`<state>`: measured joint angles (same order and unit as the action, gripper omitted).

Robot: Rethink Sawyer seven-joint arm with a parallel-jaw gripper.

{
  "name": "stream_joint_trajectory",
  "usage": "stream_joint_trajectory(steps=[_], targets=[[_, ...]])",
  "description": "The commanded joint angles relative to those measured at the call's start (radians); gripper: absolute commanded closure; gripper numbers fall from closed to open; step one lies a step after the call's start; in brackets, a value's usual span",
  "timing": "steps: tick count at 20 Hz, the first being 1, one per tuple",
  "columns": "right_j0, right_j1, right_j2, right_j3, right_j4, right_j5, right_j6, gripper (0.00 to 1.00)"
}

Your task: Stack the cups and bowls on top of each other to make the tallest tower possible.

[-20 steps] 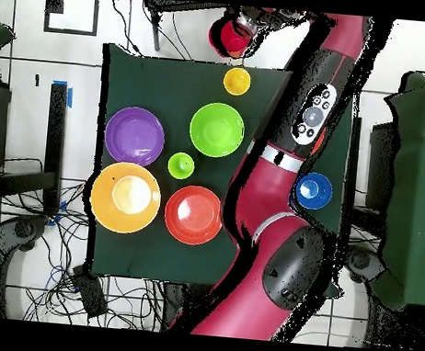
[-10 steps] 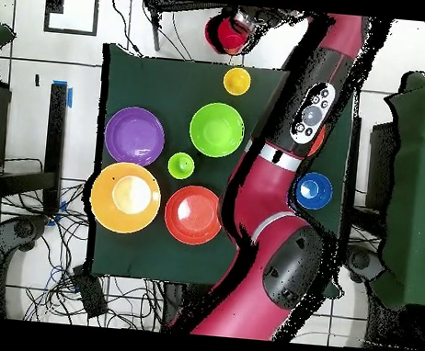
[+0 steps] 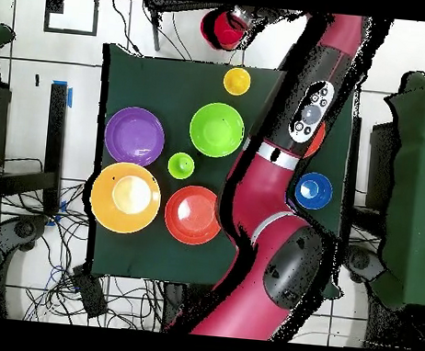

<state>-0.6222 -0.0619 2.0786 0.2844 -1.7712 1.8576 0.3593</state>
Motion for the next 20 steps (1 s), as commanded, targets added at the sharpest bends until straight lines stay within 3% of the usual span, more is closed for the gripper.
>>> stream_joint_trajectory(steps=[1,20], targets=[[0.017,0.037,-0.030,-0.135,-0.131,0.007,-0.136,1.00],[0.002,0.053,0.043,-0.148,-0.221,-0.011,-0.192,1.00]])
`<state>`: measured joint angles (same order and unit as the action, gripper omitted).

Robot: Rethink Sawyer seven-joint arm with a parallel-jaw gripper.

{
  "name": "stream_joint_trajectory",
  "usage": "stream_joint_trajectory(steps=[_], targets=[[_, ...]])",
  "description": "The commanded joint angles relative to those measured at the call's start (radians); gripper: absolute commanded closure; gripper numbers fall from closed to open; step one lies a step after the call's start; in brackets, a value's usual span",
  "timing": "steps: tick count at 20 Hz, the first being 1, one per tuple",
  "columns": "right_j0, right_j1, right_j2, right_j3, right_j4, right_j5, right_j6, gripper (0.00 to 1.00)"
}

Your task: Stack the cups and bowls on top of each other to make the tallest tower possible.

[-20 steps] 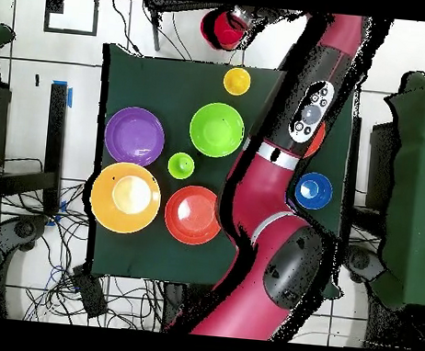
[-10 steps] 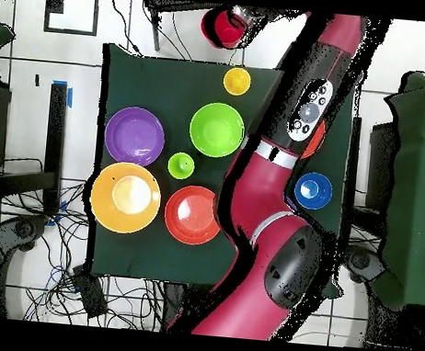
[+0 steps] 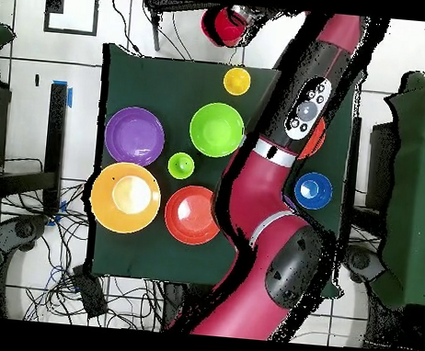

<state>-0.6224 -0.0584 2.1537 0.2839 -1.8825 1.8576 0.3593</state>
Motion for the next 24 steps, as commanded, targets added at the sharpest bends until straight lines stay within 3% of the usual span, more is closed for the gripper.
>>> stream_joint_trajectory(steps=[1,13,24], targets=[[0.002,0.050,-0.030,-0.148,-0.113,-0.011,-0.193,1.00],[-0.014,0.059,-0.026,-0.143,-0.131,-0.001,-0.192,1.00],[-0.025,0.061,-0.001,-0.152,-0.189,0.008,-0.197,1.00]])
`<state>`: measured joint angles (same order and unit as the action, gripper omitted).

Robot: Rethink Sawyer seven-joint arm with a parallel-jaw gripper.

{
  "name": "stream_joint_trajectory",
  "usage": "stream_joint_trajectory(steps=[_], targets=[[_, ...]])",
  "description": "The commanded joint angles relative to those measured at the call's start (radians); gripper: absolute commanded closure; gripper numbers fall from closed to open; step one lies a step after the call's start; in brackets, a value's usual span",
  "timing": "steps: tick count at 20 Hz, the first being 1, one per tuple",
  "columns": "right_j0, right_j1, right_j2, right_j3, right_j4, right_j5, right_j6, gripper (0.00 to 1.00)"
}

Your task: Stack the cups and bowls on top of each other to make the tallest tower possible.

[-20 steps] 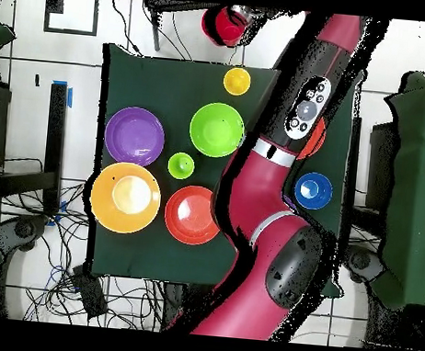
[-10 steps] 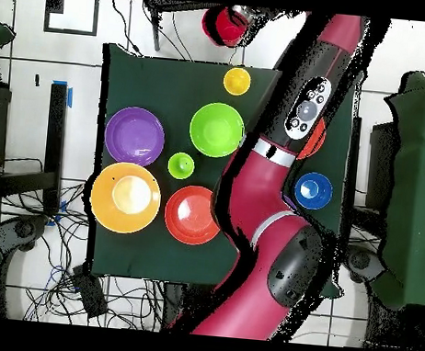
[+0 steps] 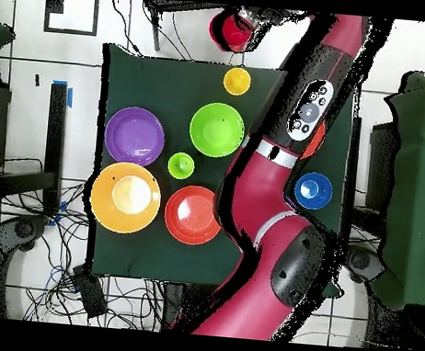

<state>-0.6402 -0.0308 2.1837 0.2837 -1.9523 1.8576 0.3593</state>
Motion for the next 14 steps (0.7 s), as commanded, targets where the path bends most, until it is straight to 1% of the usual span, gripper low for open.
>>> stream_joint_trajectory(steps=[1,7,14], targets=[[-0.008,0.034,-0.029,-0.152,-0.122,0.005,-0.197,1.00],[-0.013,0.035,-0.019,-0.152,-0.146,0.010,-0.209,1.00],[-0.020,0.040,-0.009,-0.152,-0.148,0.026,-0.213,1.00]])
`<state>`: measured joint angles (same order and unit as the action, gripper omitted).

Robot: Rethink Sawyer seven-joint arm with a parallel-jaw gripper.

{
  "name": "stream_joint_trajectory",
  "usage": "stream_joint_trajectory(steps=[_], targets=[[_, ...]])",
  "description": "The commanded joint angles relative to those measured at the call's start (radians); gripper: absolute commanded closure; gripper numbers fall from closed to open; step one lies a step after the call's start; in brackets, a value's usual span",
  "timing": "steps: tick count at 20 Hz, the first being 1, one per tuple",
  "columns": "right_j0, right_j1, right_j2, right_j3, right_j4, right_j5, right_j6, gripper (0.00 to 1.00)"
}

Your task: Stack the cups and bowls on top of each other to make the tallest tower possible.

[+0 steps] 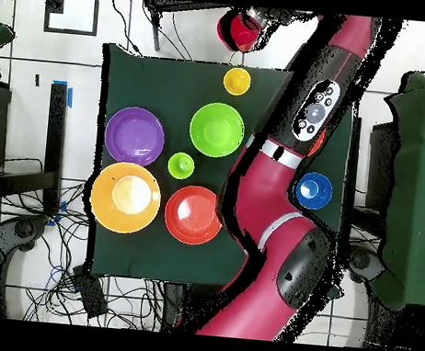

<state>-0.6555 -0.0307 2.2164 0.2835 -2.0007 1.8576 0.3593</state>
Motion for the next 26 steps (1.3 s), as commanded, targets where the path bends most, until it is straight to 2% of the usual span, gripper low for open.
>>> stream_joint_trajectory(steps=[1,26], targets=[[-0.005,0.041,-0.042,-0.151,-0.096,0.030,-0.211,1.00],[-0.010,0.046,-0.076,-0.131,-0.081,0.094,-0.205,1.00]])
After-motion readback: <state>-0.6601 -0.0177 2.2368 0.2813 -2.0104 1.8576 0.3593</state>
